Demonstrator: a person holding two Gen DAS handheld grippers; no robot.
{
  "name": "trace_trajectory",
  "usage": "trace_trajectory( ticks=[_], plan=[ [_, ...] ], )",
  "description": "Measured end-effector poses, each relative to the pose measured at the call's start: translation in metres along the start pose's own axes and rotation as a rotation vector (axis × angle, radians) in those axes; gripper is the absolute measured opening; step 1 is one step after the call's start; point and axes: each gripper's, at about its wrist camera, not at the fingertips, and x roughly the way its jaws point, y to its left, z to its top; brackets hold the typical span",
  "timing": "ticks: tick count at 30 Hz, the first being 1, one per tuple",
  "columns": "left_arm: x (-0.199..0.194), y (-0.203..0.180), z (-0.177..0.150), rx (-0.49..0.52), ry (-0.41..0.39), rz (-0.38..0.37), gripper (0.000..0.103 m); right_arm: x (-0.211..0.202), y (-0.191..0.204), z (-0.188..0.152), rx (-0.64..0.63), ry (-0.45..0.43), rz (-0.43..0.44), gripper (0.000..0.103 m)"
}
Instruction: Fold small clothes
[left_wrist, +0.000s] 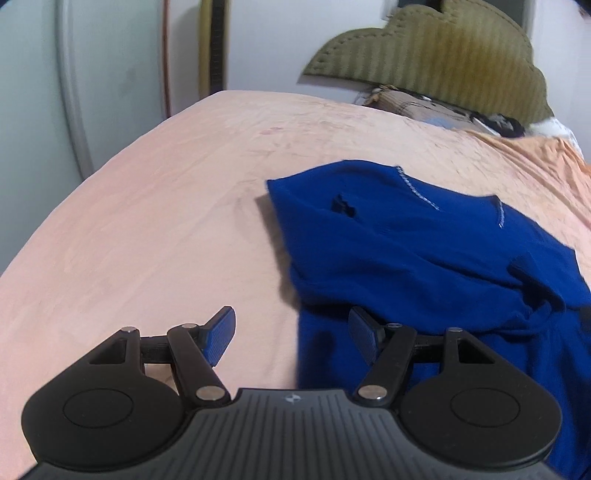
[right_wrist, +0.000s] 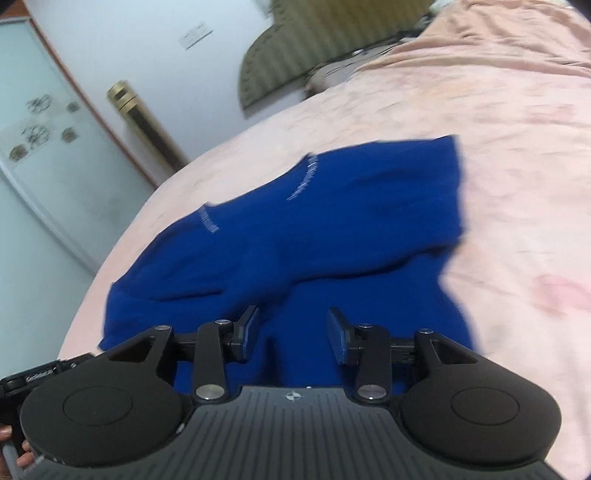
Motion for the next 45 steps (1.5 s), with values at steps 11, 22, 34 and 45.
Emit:
trace_trajectory(
  ticks=[11,22,34,45],
  plan=[
    [0.013,-0.067,-0.008,0.357,-0.037,0.017,0.068,0.048,0.061,0.025,-0.41,-0.006,-0.027,0.075],
    [0.026,-0.1,-0.022,0.636,-0.086,-0.077,0.068,0.032,0.046,0.036,-0.31,-0.163,0.01,0.004],
    [0.042,-0.123,-0.019,0.711,-0.18,-0.117,0.067,0.008,0.036,0.029,-0.339,-0.036,-0.033,0.077],
    [0.048,-0.109,-0.016,0.604,-0.212,-0.085,0.064,0.057,0.077,0.004,-0.622,-0.132,-0.407,0.085]
  ],
)
